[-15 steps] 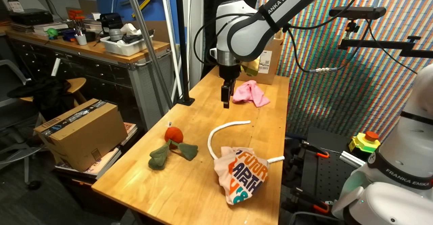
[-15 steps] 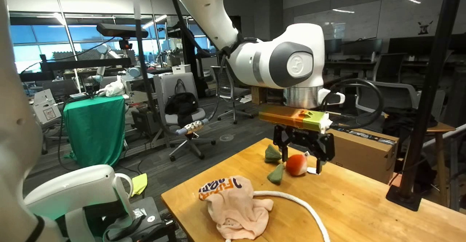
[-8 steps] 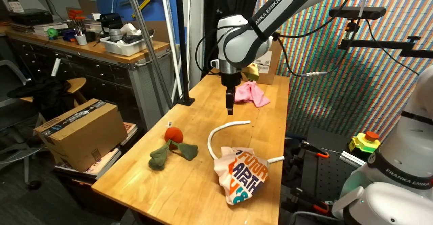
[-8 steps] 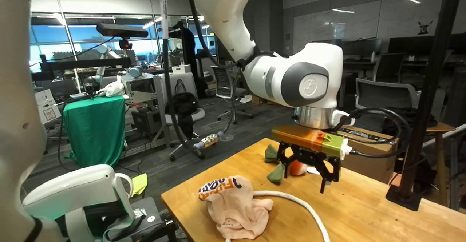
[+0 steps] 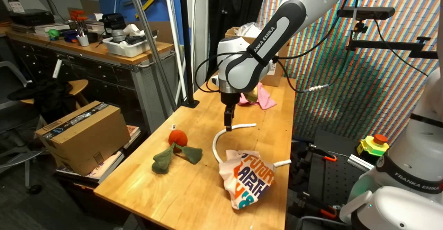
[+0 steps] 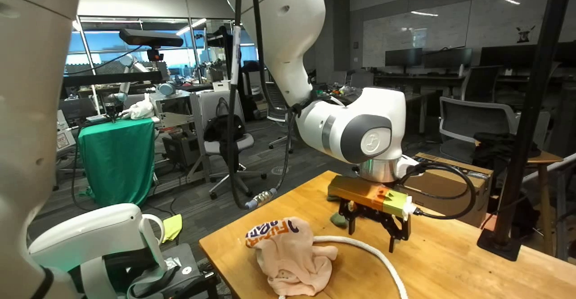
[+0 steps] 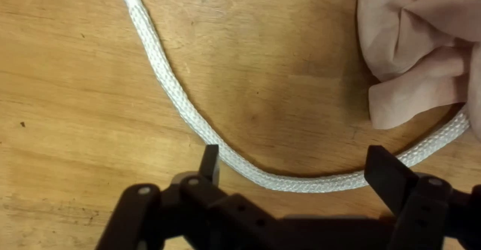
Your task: Separate the things on the heap
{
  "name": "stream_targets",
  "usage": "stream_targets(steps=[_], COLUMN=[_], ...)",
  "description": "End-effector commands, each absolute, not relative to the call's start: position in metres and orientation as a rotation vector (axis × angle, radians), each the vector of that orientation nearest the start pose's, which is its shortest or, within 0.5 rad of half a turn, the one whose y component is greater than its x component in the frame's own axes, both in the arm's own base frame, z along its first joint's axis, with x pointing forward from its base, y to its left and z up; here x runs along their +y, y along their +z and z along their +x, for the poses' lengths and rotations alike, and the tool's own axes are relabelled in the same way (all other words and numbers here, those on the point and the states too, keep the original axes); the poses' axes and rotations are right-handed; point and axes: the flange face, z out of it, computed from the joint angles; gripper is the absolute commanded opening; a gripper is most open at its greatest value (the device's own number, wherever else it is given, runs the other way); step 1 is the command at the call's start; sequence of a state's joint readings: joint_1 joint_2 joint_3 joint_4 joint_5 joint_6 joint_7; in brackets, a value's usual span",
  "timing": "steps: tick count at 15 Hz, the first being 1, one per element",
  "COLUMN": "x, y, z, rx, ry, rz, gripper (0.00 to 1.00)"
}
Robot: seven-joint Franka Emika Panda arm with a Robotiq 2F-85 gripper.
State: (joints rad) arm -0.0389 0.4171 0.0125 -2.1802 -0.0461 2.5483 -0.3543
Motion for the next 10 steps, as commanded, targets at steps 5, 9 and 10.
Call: stream_targets(steps=[5,9,10], x=[-0.034,-0.062,-0.068], y=[0.163,0.166,0.167], z=[0.563,0.571,0.573], rx=[-0.488,-0.450,-0.439], ry=[0.042,0.045,0.041], rz=[-3.189,-3.215,-3.217], gripper=[1.00,1.00,1.00])
